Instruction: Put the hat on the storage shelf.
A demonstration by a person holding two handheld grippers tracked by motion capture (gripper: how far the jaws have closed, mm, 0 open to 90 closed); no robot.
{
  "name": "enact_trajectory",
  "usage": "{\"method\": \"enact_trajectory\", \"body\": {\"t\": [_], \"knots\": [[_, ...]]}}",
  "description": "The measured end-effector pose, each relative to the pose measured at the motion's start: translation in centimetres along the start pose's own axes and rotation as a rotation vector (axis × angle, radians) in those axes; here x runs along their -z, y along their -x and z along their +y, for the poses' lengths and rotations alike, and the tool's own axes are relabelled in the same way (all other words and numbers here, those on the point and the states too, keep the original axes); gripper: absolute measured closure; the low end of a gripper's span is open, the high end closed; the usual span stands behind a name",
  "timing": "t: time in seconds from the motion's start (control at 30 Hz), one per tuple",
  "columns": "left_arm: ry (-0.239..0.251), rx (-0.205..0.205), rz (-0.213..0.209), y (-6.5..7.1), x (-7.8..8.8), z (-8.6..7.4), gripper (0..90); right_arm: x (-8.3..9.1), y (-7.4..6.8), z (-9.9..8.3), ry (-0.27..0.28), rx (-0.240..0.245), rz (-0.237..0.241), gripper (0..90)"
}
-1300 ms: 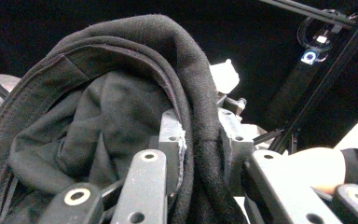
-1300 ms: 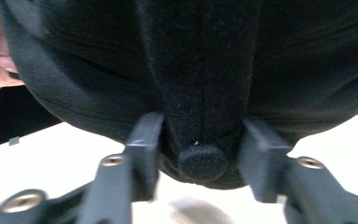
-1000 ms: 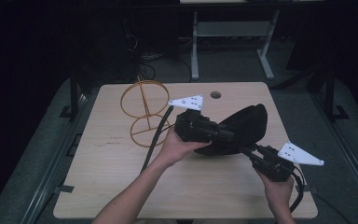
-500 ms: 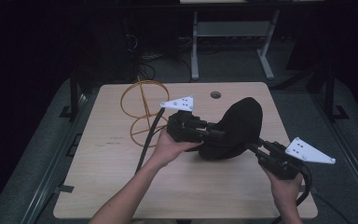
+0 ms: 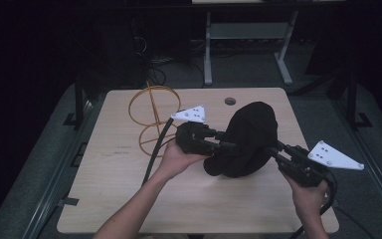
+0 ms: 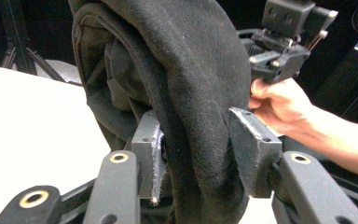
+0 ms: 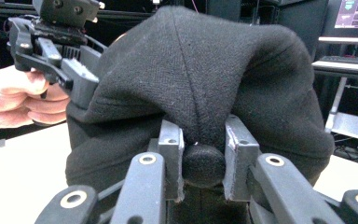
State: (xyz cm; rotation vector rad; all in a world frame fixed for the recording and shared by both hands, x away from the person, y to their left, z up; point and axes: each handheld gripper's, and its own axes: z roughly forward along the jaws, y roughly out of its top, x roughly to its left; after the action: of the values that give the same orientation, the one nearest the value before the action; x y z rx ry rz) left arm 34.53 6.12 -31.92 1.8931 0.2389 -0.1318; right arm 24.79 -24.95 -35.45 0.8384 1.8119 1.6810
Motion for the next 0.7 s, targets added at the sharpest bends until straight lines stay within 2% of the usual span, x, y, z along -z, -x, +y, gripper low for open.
{"method": "enact_trajectory", "body": {"t": [0.13,0.2,0.53,0.7], "knots": [[-0.003,-0.005,0.017,0.1,0.1,-0.2,52.4,0.0,0.1,0.6,-0.007,0.024,-0.005,72.5],[-0.006,-0.014,0.040,0.1,0.5,-0.3,51.1,0.1,0.3,0.8,-0.006,0.023,-0.006,72.5],[-0.019,-0.022,0.096,0.4,2.0,-1.1,46.2,0.9,1.0,1.7,-0.008,0.014,-0.038,72.5],[-0.050,-0.038,0.129,1.0,2.9,-1.9,44.6,1.1,1.6,2.8,-0.009,0.023,-0.037,72.6]]}}
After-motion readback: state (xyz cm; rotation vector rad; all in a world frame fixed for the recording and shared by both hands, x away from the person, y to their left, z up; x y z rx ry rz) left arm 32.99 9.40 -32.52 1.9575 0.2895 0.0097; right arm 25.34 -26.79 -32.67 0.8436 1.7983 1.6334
